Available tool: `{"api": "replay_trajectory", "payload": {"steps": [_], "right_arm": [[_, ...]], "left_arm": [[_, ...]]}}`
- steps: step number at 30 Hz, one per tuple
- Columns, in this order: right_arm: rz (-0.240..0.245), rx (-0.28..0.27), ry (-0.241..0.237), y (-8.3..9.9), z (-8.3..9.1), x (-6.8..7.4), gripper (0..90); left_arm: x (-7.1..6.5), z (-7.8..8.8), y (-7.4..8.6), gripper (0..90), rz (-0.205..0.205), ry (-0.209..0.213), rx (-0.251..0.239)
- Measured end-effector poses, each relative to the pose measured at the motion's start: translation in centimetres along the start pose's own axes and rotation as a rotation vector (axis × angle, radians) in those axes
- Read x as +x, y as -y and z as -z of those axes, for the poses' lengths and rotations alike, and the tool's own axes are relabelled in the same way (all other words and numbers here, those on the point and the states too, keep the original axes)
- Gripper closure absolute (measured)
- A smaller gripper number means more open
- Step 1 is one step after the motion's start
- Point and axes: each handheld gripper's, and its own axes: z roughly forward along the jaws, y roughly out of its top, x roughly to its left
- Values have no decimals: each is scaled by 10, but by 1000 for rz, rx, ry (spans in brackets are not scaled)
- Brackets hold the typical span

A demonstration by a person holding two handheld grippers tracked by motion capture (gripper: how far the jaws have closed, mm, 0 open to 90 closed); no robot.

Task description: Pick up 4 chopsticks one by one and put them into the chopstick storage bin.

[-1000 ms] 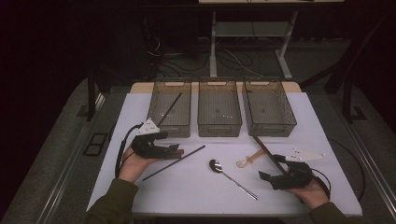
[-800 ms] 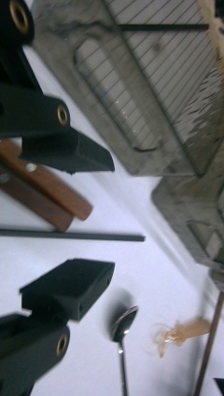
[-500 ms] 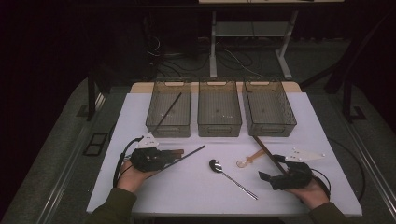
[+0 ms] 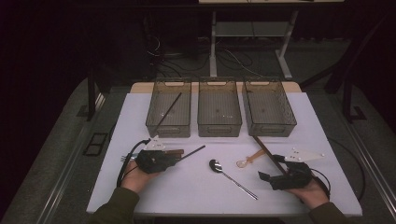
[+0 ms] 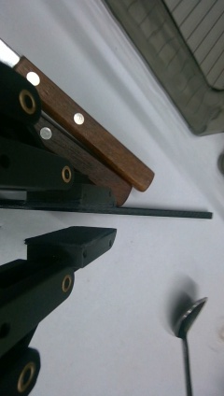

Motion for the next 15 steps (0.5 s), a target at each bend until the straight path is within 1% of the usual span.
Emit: {"api": "replay_trajectory", "payload": {"steps": [8, 11, 15], "right_arm": [[1, 0, -1, 0, 0, 0, 94], [0, 1, 0, 0, 0, 0, 94], [2, 4, -2, 0, -1, 0, 94]], "left_arm": [[1, -5, 1, 803, -20, -11, 37], [1, -6, 2, 806, -17, -8, 33], [1, -6, 2, 818, -41, -6, 33]]}}
